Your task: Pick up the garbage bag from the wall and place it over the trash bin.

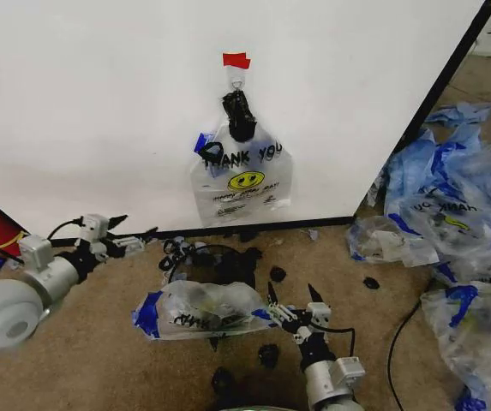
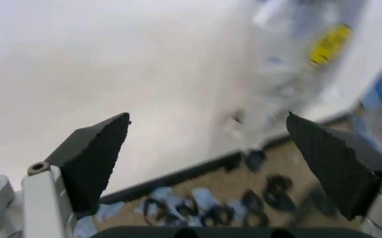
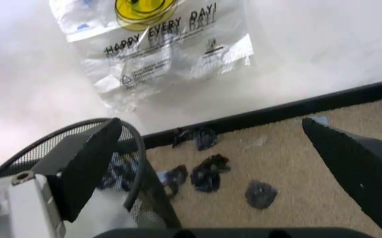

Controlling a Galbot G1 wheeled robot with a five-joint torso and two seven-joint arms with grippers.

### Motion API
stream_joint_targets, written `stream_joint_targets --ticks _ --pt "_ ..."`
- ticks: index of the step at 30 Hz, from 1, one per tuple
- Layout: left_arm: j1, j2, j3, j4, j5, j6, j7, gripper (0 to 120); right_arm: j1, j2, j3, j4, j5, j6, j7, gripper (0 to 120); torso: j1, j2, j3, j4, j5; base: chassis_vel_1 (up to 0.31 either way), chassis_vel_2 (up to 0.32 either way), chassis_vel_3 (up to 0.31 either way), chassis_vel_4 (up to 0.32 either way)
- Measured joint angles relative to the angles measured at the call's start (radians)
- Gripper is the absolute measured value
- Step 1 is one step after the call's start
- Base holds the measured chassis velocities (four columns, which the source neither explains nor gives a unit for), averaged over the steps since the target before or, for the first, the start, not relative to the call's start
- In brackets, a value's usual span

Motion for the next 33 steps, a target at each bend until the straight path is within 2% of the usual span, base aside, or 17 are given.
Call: stream_joint_targets --ticks 2,4,6,7,9,10,11,12,15,16,17,18,22,23,26,30,33 --pt "-0.061 -0.046 0.026 0.073 -0.013 -0.017 0.032 94 0.004 -0.004 0.004 0.000 0.005 0.000 -0.002 100 0.000 0.000 0.000 -0.0001 -0.0003 0.000 0.000 0.000 0.000" --pt "-0.216 -0.117 0.130 0.215 -0.041 -0.027 0.090 94 0.007 -0.006 0.011 -0.003 0.007 0.000 -0.002 100 0.000 0.000 0.000 0.0001 0.0014 0.000 0.000 0.000 0.000" --pt "-0.216 -0.117 0.130 0.215 -0.041 -0.027 0.090 94 0.007 -0.006 0.011 -0.003 0.007 0.000 -0.002 100 0.000 0.000 0.000 0.0001 0.0014 0.000 0.000 0.000 0.000" --pt "-0.391 -0.182 0.299 0.320 -0.061 -0.030 0.119 95 0.008 -0.009 0.017 -0.008 0.007 0.000 -0.002 100 0.000 0.000 0.000 0.0008 0.0006 0.000 0.000 0.000 0.000" --pt "-0.557 -0.235 0.427 0.390 -0.070 -0.033 0.140 95 0.008 -0.012 0.023 -0.012 0.008 0.000 -0.002 100 0.000 0.000 0.000 0.0001 -0.0024 0.000 0.000 0.000 0.000" --pt "-0.637 -0.257 0.492 0.418 -0.076 -0.037 0.148 95 0.007 -0.013 0.026 -0.013 0.008 0.000 -0.001 100 0.000 0.000 0.000 -0.0005 -0.0021 0.000 0.000 0.000 0.000" --pt "-0.762 -0.288 0.599 0.451 -0.086 -0.044 0.159 94 0.006 -0.016 0.034 -0.015 0.008 0.000 -0.001 100 0.000 0.000 0.000 -0.0003 0.0018 0.000 0.000 0.000 0.000" --pt "-0.868 -0.318 0.692 0.468 -0.090 -0.049 0.173 94 0.003 -0.019 0.043 -0.018 0.008 0.000 0.000 100 0.000 0.000 0.000 -0.0009 0.0017 0.000 0.000 0.000 0.000" --pt "-0.956 -0.332 0.754 0.450 -0.086 -0.051 0.184 94 0.000 -0.024 0.054 -0.020 0.008 0.000 0.000 100 0.000 0.000 0.000 -0.0019 -0.0017 0.000 0.000 0.000 0.000" --pt "-0.966 -0.332 0.759 0.446 -0.085 -0.051 0.185 94 -0.001 -0.024 0.056 -0.020 0.008 0.000 0.001 100 0.001 0.000 0.001 -0.0021 -0.0018 0.000 0.000 0.000 0.000" --pt "-1.014 -0.324 0.783 0.405 -0.082 -0.049 0.191 94 -0.005 -0.028 0.064 -0.020 0.008 0.000 0.001 100 0.000 0.000 0.000 -0.0019 0.0012 0.000 0.000 0.000 0.000" --pt "-1.030 -0.308 0.792 0.374 -0.078 -0.047 0.197 94 -0.008 -0.030 0.068 -0.020 0.007 0.000 0.001 100 0.000 0.000 0.000 -0.0020 0.0040 0.000 0.000 0.000 0.000" --pt "-1.030 -0.278 0.799 0.326 -0.072 -0.040 0.209 94 -0.011 -0.033 0.073 -0.020 0.007 0.001 0.001 100 0.000 0.000 0.000 -0.0008 0.0023 0.000 0.000 0.000 0.000" --pt "-0.988 -0.227 0.801 0.256 -0.065 -0.034 0.214 94 -0.011 -0.035 0.077 -0.020 0.007 0.001 0.001 100 0.000 0.000 0.000 -0.0003 -0.0009 0.000 0.000 0.000 0.000" --pt "-0.816 -0.119 0.739 0.130 -0.035 -0.020 0.239 94 0.006 -0.030 0.077 -0.025 0.012 0.000 0.000 100 0.000 0.000 0.000 0.0012 0.0004 0.000 0.000 0.000 0.000" --pt "-0.674 -0.059 0.652 0.046 -0.012 -0.004 0.256 94 0.020 -0.021 0.070 -0.030 0.019 -0.003 -0.002 100 0.000 0.000 0.000 -0.0001 0.0010 0.000 0.000 0.000 0.000" --pt "-0.630 -0.022 0.658 -0.002 0.009 0.048 0.310 94 0.023 -0.009 0.062 -0.032 0.020 -0.005 -0.006 100 0.000 0.000 0.000 -0.0006 0.0010 0.000 0.000 0.000 0.000"
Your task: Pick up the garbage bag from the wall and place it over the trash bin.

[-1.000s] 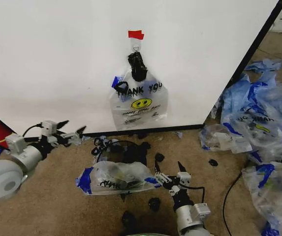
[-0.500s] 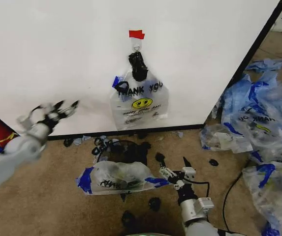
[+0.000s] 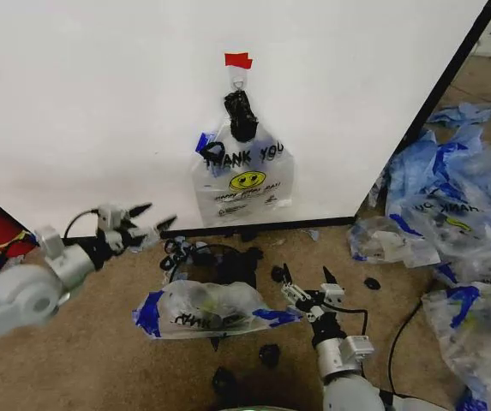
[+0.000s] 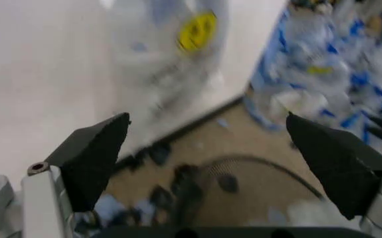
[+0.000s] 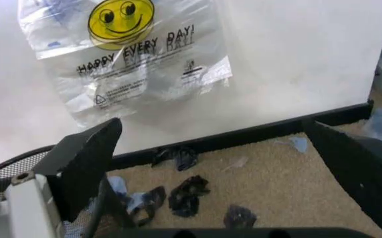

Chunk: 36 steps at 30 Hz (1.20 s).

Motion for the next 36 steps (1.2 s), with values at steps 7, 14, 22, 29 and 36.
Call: stream_joint_targets --ticks 7,14,22,29,36 --pt "-0.019 -0.016 0.081 0.020 0.030 0.038 0.088 94 -0.010 0.008 0.007 0.000 -0.006 0.000 0.000 100 0.000 0.000 0.000 0.0004 -0.0005 0.000 0.000 0.000 0.000" --pt "-0.379 -0.208 0.612 0.154 0.022 0.033 0.127 91 -0.044 0.007 0.041 -0.007 -0.029 0.012 0.000 100 0.000 0.000 0.001 0.0012 -0.0034 0.000 0.000 0.000 0.000" --pt "-0.758 -0.287 0.924 0.203 -0.019 -0.006 0.112 86 -0.060 0.007 0.050 -0.004 -0.044 0.016 0.001 100 0.000 0.000 0.000 -0.0009 -0.0015 0.000 0.000 0.000 0.000" --pt "-0.782 -0.228 0.895 0.133 -0.016 -0.030 0.079 86 -0.031 0.019 0.026 -0.015 -0.039 0.007 0.003 100 0.000 0.000 0.000 0.0010 -0.0007 0.000 0.000 0.000 0.000" --pt "-0.794 -0.201 0.857 0.111 -0.017 -0.013 0.085 86 -0.023 0.009 0.018 -0.009 -0.032 0.000 0.006 100 0.000 0.000 0.000 0.0004 -0.0005 0.000 0.000 0.000 0.000"
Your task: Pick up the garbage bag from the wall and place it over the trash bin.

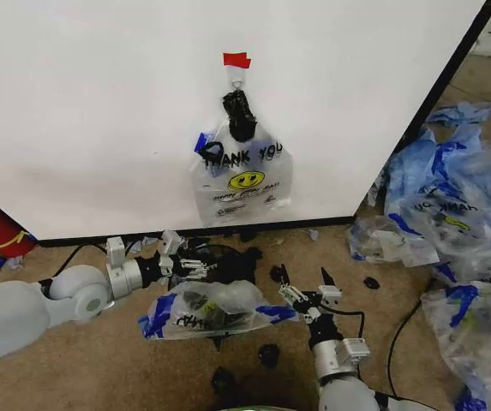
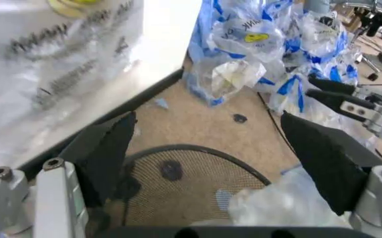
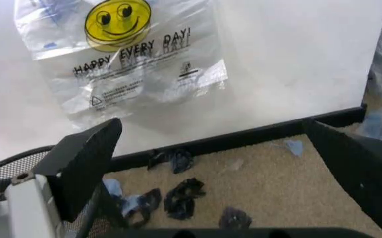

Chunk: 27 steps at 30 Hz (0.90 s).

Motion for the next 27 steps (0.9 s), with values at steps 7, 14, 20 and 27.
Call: stream_joint_targets --ticks 7,14,20,27 --pt "-0.016 -0.017 0.007 0.090 -0.015 0.042 0.031 86 -0.008 -0.009 0.005 0.004 0.000 0.002 -0.002 100 0.000 0.000 0.000 -0.0001 -0.0002 0.000 0.000 0.000 0.000" --pt "-0.073 -0.033 0.084 0.168 -0.028 0.102 0.067 81 -0.006 -0.016 0.005 0.011 0.000 0.003 -0.002 100 0.000 0.000 0.000 0.0000 -0.0002 0.000 0.000 0.000 0.000" --pt "-0.107 -0.055 0.116 0.227 -0.028 0.137 0.089 79 -0.011 -0.013 0.009 0.012 -0.002 0.006 -0.004 100 0.000 0.000 0.000 0.0000 0.0001 0.000 0.000 0.000 0.000" --pt "-0.106 -0.088 0.133 0.271 -0.029 0.141 0.090 77 -0.013 -0.014 0.011 0.013 -0.008 0.008 -0.004 100 0.000 0.000 0.000 0.0000 0.0000 0.000 0.000 0.000 0.000"
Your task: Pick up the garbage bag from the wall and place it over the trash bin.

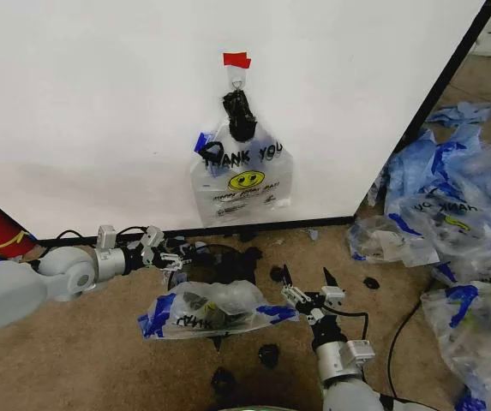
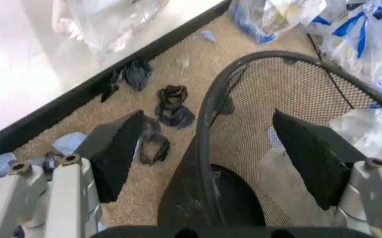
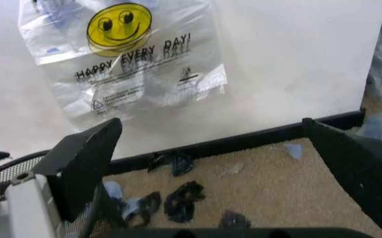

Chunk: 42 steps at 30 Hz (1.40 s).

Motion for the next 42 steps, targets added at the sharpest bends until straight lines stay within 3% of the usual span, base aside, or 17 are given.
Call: stream_joint_targets --ticks 17,23,34,42 --pt "0.058 -0.049 0.001 0.111 0.013 -0.032 0.008 69 -0.012 -0.002 0.014 -0.001 -0.011 0.004 0.001 100 0.000 0.000 0.000 0.0004 0.0003 0.000 0.000 0.000 0.000" --pt "0.066 -0.054 -0.001 0.121 0.016 -0.049 0.009 43 -0.013 -0.003 0.019 -0.004 -0.013 0.004 0.002 100 0.000 0.000 0.000 0.0003 0.0001 0.000 0.000 0.000 0.000" --pt "0.066 -0.050 -0.001 0.081 0.013 -0.052 -0.005 6 -0.014 -0.004 0.024 -0.007 -0.019 0.008 0.002 100 0.000 0.000 0.000 -0.0004 -0.0006 0.000 0.000 0.000 0.000" --pt "0.061 -0.028 -0.003 0.027 -0.003 -0.057 -0.041 4 -0.013 -0.005 0.025 -0.009 -0.022 0.008 0.002 100 0.000 0.000 0.000 -0.0001 -0.0002 0.000 0.000 0.000 0.000"
